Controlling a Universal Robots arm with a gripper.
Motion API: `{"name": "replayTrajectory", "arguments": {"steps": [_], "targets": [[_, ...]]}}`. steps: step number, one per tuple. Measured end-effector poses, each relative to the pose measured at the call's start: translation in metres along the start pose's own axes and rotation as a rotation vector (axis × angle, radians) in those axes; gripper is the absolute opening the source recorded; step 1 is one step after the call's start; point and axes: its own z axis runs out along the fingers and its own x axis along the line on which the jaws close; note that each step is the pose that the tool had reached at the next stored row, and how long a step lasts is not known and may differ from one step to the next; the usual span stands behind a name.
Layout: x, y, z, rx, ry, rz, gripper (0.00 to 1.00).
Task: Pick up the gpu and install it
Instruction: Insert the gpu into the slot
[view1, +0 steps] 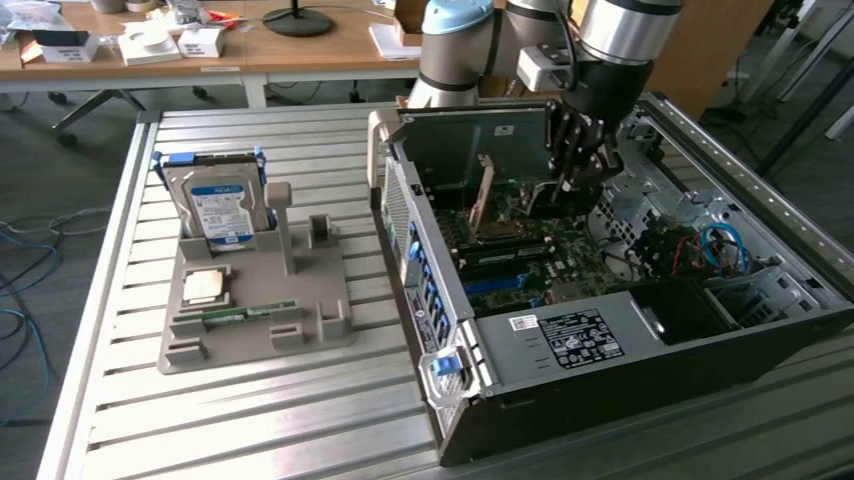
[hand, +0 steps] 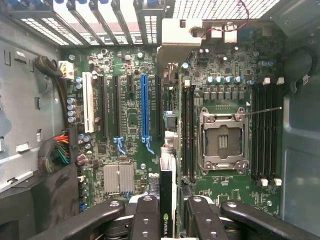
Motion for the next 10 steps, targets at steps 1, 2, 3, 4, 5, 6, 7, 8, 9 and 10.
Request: {"name": "replayTrajectory", "arguments": {"steps": [1, 2, 3, 4, 5, 6, 7, 8, 9, 10], "targets": [[0.0, 0.0, 0.0, -0.0001, 0.0002, 0.0, 0.26], [0.0, 0.0, 0.0001, 0.0, 0.0001, 0.0, 0.26], [0.0, 0.0, 0.0001, 0.0, 0.0, 0.0, 0.26], [0.0, 0.0, 0.0001, 0.0, 0.0, 0.0, 0.26], [0.0, 0.0, 0.0002, 0.0, -0.0001, 0.0, 0.26], [0.0, 0.0, 0.0006, 0.0001, -0.0003, 0.0, 0.26], [0.0, 0.0, 0.0012, 0.0002, -0.0005, 0.0, 0.26], [0.0, 0.0, 0.0016, 0.0002, -0.0002, 0.0, 0.26], [0.0, 0.0, 0.002, 0.0002, 0.0, 0.0, 0.26], [0.0, 0.0, 0.0024, 0.0003, -0.0001, 0.0, 0.26]]}}
